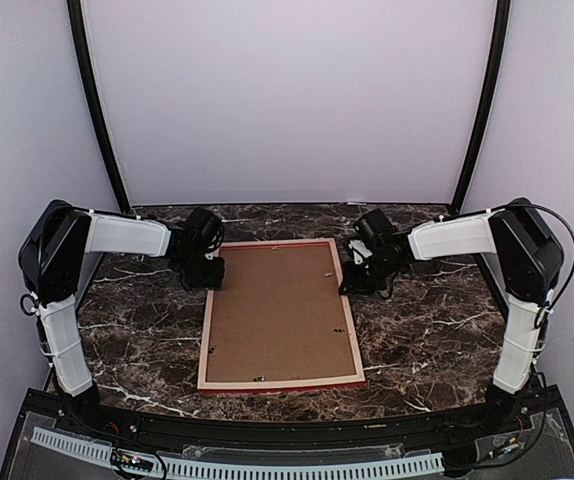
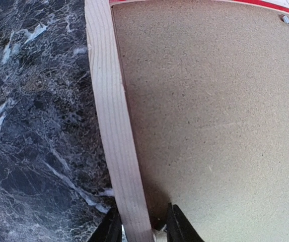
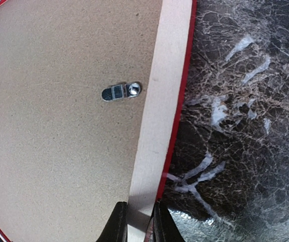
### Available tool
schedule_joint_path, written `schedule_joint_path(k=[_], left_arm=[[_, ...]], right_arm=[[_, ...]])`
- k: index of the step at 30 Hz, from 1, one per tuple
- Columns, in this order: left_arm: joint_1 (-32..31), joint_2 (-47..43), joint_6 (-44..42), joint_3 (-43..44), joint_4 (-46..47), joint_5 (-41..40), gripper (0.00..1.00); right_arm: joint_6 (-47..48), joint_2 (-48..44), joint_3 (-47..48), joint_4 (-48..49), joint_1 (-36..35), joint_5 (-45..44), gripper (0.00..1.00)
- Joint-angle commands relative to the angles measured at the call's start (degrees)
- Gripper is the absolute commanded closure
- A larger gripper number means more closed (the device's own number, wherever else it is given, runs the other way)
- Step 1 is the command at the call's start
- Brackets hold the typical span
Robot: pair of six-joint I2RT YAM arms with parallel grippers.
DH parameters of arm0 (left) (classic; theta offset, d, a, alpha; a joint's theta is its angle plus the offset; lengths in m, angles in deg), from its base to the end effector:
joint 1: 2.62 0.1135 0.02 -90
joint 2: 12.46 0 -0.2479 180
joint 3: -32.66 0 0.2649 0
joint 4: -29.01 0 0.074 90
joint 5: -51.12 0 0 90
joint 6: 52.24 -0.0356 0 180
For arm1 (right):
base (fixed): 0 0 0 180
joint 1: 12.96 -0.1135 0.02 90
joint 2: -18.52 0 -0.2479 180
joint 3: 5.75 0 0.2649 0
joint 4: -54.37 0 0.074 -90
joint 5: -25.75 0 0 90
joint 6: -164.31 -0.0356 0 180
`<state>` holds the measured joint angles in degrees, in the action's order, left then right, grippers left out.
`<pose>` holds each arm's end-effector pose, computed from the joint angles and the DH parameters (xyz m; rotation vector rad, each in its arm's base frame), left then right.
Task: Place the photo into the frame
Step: Press the fastener onto the backboard.
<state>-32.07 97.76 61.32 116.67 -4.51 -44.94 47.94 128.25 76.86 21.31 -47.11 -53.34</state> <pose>0.3488 -0.1927 0.1346 0.0970 2.6148 -0.1919 0.3220 0.2266 0.1316 -0.2541 2.7148 0.5906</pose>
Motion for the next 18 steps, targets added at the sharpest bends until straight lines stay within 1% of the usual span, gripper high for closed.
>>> schedule_joint_path(k=[1,8,12,15,18], left_arm=[[0.0,3.2,-0.6,-1.0,-1.8,-0.2,0.72],[-0.1,2.0,0.0,-2.3,-1.9,1.9,0.79],[-0.1,0.2,0.3,-3.6,-1.3,3.3,0.81],[0.0,-1.4,0.4,-3.9,-0.5,4.8,0.77],[0.0,-3.8,0.9,-3.9,-0.2,5.3,0.68]], right_arm=[[2.7,1.7,0.6,0.4,-0.6,2.5,1.00],[2.6,1.8,0.1,0.9,-0.5,2.7,1.00],[2.5,2.0,0.1,1.0,-0.6,2.9,1.00],[2.5,2.0,0.1,1.0,-0.6,2.9,1.00],[2.4,1.8,-0.1,1.1,-0.5,2.7,1.00]])
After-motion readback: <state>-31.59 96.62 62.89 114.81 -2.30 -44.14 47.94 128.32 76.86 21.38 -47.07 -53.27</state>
